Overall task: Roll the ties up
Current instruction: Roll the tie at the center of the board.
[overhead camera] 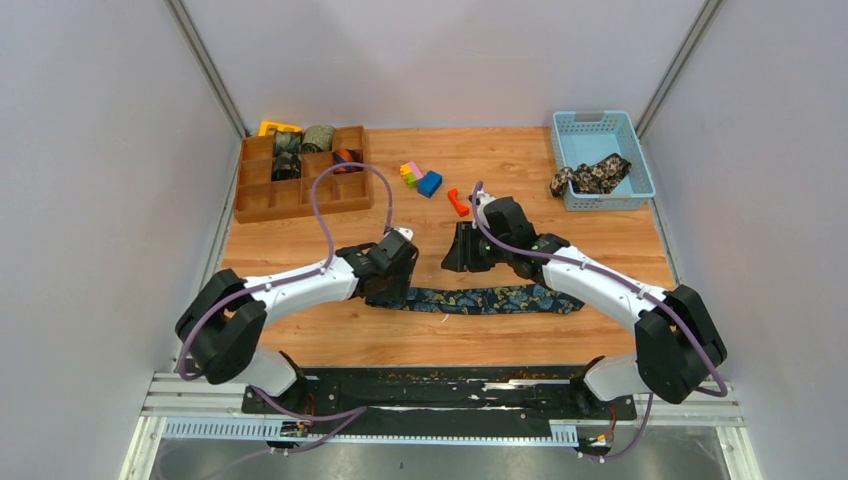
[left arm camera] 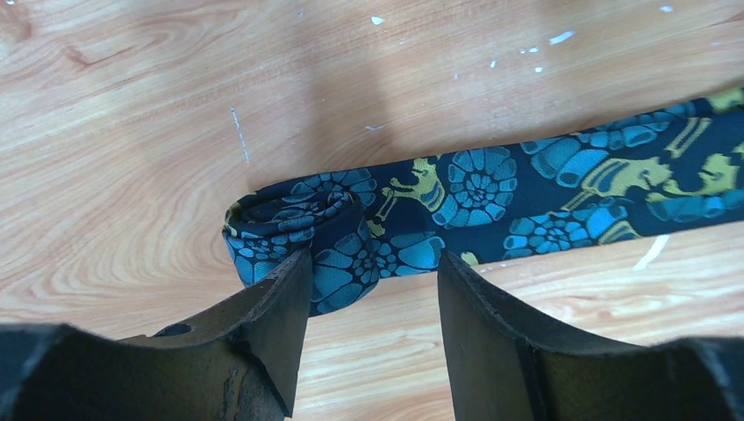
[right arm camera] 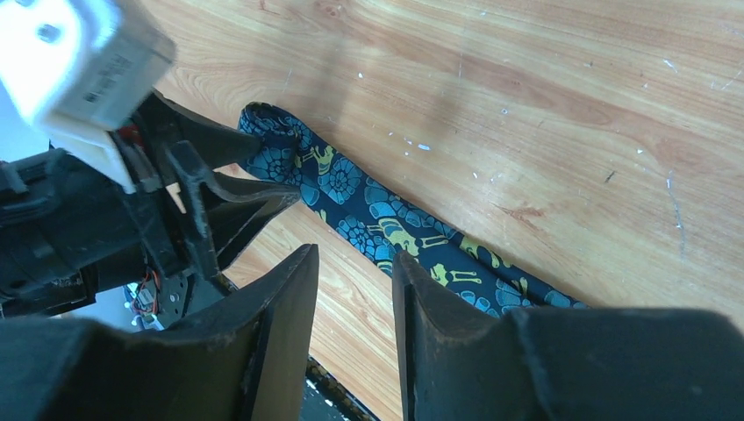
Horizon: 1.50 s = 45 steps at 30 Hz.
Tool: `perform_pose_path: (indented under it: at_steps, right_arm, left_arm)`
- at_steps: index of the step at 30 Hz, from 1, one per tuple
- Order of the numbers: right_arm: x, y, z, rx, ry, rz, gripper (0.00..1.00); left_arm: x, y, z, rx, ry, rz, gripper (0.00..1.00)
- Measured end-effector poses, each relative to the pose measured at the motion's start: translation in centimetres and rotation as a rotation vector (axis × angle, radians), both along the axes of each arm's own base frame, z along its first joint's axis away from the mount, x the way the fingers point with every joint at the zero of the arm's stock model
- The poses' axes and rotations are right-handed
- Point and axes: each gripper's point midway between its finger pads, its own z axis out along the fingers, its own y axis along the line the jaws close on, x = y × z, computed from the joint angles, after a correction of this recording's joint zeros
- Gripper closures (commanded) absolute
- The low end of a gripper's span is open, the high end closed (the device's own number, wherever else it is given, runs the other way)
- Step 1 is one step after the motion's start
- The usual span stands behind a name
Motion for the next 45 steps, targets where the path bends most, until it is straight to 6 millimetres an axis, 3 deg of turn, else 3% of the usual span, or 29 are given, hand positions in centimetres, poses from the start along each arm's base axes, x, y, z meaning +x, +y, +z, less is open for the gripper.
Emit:
perform_pose_path:
  at_steps: [10,17,24,29,34,39,45]
  right_arm:
    - [-0.2,1.1,-0.9,-0.006,0.035,0.029,0.63]
    - [-0.6,3.6,-1.0,-0.010,0.041,0.082,0.63]
    - [-1.4,8.3,-1.3,-0.014,0.052,0.170,0.65]
    - [-2.2,12.1,-2.4,-0.021,0.072,0.232,0.70]
    - [-2.9,15.1,-3.7,-0.028,0.091,0.282,0.74]
    - [-3.3,15.9,-4.9,-0.044,0.110,0.299,0.78]
    - [-2.8,15.2,-7.0,-0.104,0.129,0.272,0.80]
  left_arm:
    - [0.3,0.4,4.1,-0.180,-0.056,0.006,0.33]
    - [1.3,3.6,6.4,-0.233,-0.122,0.093,0.35]
    - [0.5,8.2,4.9,-0.259,-0.126,0.218,0.37]
    - [-0.6,9.5,2.3,-0.282,-0.063,0.263,0.37]
    - [-0.6,9.7,1.9,-0.305,-0.050,0.278,0.37]
    - [-0.1,9.4,2.2,-0.330,-0.069,0.274,0.36]
    - [0.1,9.2,1.9,-0.348,-0.078,0.265,0.34]
